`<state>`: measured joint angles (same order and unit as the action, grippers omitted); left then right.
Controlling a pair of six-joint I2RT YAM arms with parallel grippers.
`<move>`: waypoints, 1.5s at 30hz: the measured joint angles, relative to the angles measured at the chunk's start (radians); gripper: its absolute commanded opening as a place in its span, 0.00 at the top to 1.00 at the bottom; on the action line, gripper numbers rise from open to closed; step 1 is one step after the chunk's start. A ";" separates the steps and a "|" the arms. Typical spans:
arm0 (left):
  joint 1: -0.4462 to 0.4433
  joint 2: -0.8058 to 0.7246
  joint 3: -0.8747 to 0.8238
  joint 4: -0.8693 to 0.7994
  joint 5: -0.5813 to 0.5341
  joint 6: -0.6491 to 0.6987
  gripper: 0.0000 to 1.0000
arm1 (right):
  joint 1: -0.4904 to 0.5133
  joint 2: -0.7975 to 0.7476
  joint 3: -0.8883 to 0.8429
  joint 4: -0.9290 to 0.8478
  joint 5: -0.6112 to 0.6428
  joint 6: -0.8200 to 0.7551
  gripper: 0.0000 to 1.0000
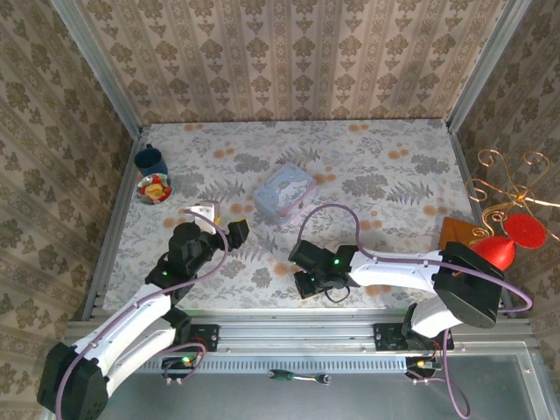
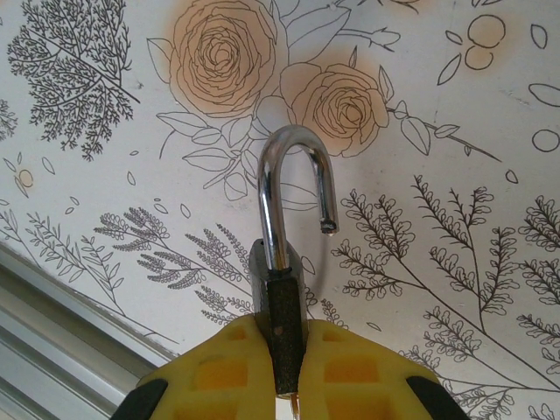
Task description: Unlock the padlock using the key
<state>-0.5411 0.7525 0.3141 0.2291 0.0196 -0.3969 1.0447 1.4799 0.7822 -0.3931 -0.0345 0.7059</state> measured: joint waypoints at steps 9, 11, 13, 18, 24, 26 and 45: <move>0.005 0.001 0.000 -0.003 0.004 -0.003 0.14 | 0.001 0.007 -0.019 -0.001 0.002 0.013 0.79; 0.007 0.006 0.000 -0.003 0.003 -0.003 0.14 | 0.001 0.006 -0.021 -0.003 0.002 0.013 0.76; 0.007 0.013 0.000 -0.003 0.003 -0.003 0.14 | 0.001 0.002 -0.021 -0.004 0.005 0.013 0.74; 0.008 0.021 0.000 -0.003 0.003 -0.003 0.14 | 0.001 -0.025 -0.021 -0.009 0.014 0.013 0.70; 0.014 0.035 0.000 -0.002 0.003 -0.003 0.14 | 0.001 -0.059 -0.021 -0.036 0.039 0.005 0.65; 0.014 0.042 0.000 -0.002 0.003 -0.002 0.14 | 0.001 -0.076 -0.021 -0.053 0.053 0.001 0.64; 0.034 0.058 0.005 -0.033 -0.126 0.071 0.00 | -0.039 -0.343 0.010 -0.027 0.474 -0.315 0.00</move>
<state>-0.5068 0.8104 0.3191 0.1963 -0.1062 -0.3264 1.0061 1.1366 0.7921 -0.4206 0.4397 0.3912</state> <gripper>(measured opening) 0.999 0.998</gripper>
